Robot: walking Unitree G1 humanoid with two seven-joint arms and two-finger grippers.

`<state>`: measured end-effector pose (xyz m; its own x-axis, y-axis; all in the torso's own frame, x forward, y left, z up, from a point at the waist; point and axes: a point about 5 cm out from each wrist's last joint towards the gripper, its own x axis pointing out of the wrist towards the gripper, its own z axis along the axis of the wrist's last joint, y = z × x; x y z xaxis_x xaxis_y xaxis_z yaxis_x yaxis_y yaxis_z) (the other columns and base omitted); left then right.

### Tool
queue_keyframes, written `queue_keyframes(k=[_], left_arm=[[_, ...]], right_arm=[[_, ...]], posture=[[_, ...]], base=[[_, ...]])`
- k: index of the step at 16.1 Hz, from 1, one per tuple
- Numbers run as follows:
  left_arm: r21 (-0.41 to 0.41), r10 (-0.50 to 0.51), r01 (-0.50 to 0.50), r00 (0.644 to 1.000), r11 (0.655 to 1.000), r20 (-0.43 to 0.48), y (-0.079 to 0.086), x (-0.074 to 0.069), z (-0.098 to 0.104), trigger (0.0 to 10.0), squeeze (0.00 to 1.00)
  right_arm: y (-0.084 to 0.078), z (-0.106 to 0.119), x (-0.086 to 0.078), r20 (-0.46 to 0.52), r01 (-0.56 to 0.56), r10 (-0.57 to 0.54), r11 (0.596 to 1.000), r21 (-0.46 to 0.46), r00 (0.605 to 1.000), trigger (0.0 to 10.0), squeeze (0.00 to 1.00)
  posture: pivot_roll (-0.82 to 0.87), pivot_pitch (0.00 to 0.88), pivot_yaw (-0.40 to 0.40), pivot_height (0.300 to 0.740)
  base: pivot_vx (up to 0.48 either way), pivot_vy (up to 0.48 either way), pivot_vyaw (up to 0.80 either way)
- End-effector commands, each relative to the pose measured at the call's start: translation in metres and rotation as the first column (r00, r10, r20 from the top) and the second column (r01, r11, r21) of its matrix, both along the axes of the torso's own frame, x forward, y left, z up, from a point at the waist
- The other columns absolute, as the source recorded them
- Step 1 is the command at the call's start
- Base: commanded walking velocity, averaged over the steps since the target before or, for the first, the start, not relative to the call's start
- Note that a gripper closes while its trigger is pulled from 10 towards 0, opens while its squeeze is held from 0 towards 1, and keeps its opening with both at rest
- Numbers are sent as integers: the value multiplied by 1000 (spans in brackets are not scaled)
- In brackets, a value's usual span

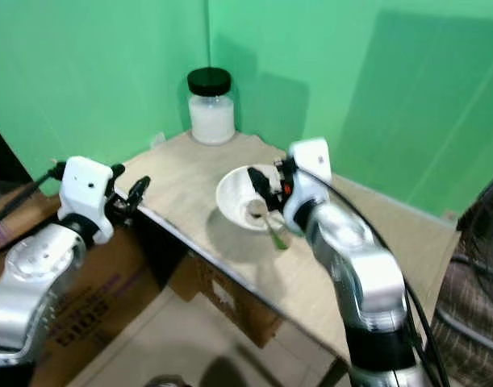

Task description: Setting the table

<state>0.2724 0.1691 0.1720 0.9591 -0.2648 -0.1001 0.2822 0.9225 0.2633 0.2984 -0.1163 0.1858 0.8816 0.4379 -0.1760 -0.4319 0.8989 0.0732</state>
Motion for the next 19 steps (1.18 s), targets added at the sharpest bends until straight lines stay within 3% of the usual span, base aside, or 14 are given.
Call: queue_keyframes(k=[1, 3, 5, 6, 8, 12, 16, 17, 18, 19], left_arm=[[9, -41, 41, 999, 999, -31, 1, 4, -1, 10000, 0], [20, -123, 124, 991, 992, -53, -4, 4, -1, 10000, 0], [-11, -274, 274, 959, 962, -74, -11, -1, 3, 10000, 0], [-25, -387, 387, 916, 922, -101, -17, -8, 5, 10000, 0], [-36, -501, 504, 842, 863, -201, -19, -21, -2, 10000, 0], [-81, -593, 599, 750, 797, -293, -19, -37, -8, 10000, 0], [-73, -586, 596, 747, 799, -314, -13, -40, -7, 10000, 0], [-71, -581, 593, 748, 802, -320, -11, -40, -7, 10000, 0], [-70, -580, 592, 748, 803, -323, -10, -40, -7, 10000, 0], [-66, -574, 589, 749, 806, -330, -8, -41, -7, 10000, 0]], right_arm=[[8, 0, 6, -70, -1, -2, 999, -35, 998, 10000, 0], [7, 4, 12, -114, -5, -2, 998, -59, 993, 10000, 0], [5, 8, 17, -211, -37, 14, 994, -103, 977, 10000, 0], [3, 8, 19, -281, -39, 4, 992, -117, 960, 10000, 0], [-3, 7, 25, -366, -4, -51, 989, -147, 929, 10000, 0], [-6, 5, 27, -471, -49, -55, 978, -205, 881, 10000, 0], [-4, 2, 21, -539, -103, -28, 972, -212, 842, 9686, 0], [-2, 1, 20, -555, -123, -13, 971, -207, 832, 5373, 0], [-1, 1, 19, -561, -131, -7, 970, -206, 828, 5373, 0], [1, 0, 17, -569, -146, 6, 969, -201, 823, 4745, 0]], posture=[[123, 0, 17, 740], [118, 0, 14, 740], [114, 0, 16, 740], [115, 0, 8, 740], [113, 0, 6, 740], [110, 0, -7, 740], [107, 0, -15, 740], [108, 0, -19, 740], [108, 0, -19, 740], [109, 0, -22, 740]], base=[[0, 0, 0], [0, 0, 0], [0, 0, 0], [0, 0, 0], [0, 0, 0], [0, 0, 0], [0, 0, 0], [0, 0, 0], [0, 0, 0], [0, 0, 0]])
